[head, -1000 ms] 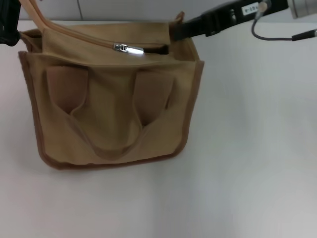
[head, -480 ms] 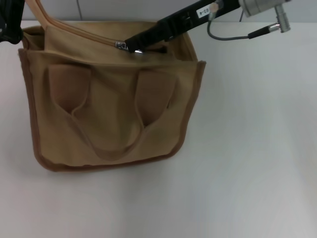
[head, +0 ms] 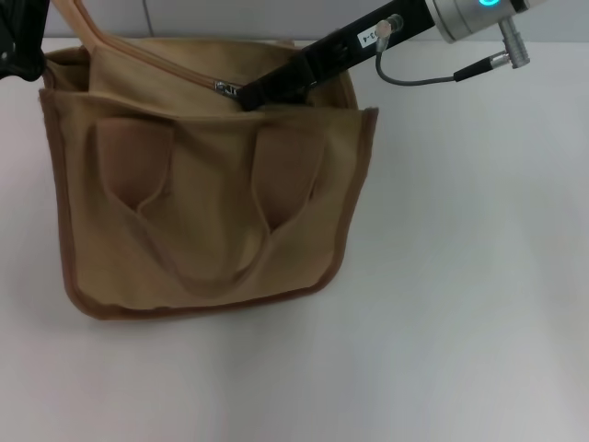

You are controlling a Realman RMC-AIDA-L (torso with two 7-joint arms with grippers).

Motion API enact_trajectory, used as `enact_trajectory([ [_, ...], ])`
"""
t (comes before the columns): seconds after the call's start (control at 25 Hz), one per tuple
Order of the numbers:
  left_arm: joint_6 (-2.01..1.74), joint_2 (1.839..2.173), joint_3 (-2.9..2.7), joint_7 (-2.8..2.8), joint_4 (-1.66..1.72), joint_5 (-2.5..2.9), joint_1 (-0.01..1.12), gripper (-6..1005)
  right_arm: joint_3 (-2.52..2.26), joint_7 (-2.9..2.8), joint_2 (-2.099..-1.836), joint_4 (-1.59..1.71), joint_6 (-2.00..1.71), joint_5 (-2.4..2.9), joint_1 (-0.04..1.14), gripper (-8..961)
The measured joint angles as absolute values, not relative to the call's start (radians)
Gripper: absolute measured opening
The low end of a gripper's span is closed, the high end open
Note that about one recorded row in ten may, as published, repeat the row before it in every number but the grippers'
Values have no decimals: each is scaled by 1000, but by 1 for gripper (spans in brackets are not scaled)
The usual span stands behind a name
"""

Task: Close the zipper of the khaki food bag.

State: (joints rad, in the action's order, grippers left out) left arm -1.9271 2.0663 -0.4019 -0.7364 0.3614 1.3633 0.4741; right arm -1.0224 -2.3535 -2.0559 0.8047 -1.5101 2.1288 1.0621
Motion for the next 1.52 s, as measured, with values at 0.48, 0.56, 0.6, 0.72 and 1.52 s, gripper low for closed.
enact_trajectory([
  [0.48,-1927,2066,-402,-744,361,1366,468,30,-1025,-2355,-2066,808,-1550,2111,1079,303],
  [0.56,-1927,2066,-402,-748,360,1365,466,30,-1025,-2356,-2066,808,-1552,2112,1079,237],
  [0.6,-1927,2066,-402,-749,360,1364,466,30,-1025,-2356,-2066,807,-1553,2112,1079,205],
  [0.72,-1928,2066,-402,-749,360,1364,466,30,-1025,-2354,-2066,812,-1556,2112,1075,93],
  [1.52,-1920,2064,-395,-744,360,1362,450,30,-1128,-2495,-2081,1105,-1499,2224,907,7],
])
